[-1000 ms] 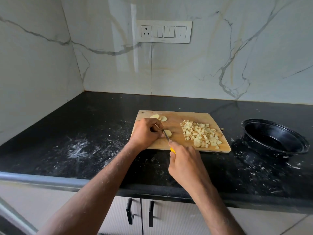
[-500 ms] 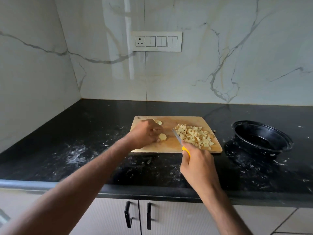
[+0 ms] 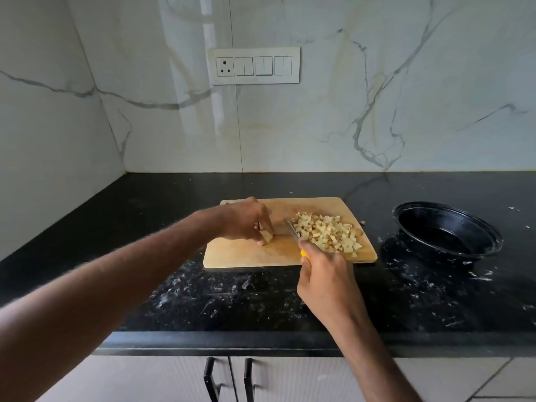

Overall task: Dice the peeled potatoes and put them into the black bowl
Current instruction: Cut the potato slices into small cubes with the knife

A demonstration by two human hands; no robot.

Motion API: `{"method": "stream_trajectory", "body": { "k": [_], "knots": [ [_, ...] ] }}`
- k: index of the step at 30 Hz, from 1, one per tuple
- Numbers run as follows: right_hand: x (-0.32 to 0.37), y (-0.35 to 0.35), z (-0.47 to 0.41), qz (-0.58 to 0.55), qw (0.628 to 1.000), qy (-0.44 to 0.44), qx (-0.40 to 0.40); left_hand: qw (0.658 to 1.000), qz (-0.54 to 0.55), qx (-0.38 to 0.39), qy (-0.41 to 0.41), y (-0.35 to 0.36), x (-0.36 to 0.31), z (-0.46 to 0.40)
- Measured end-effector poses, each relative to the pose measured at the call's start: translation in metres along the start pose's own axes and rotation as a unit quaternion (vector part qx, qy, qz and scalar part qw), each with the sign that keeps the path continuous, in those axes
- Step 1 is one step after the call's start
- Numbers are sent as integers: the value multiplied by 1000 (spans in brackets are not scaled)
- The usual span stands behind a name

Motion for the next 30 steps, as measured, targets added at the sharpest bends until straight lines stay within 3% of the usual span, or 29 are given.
{"method": "stream_trajectory", "body": {
  "k": [5,9,14,21,30],
  "knots": [
    [1,0,3,-10,1000,-3,8,995,46,-28,-84,5,-1,4],
    [1,-1,4,-16,1000,-7,26,969,106,-142,-172,32,-4,7],
    [3,2,8,-3,998,-45,45,945,174,-254,-109,50,-3,34],
    [5,3,8,-1,996,-65,54,947,168,-268,-58,52,-2,46],
    [11,6,7,23,992,-108,59,918,192,-307,-159,59,0,36]
  ]
}}
Point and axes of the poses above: each hand's wrist, its own z-axis away from the middle knuckle, its own y-axis out of the palm, x = y × z, the point moved 2 cm from there along -z, towards the middle knuckle, and after that the axes turned 6 degrees about z, right-handed, at the moved point
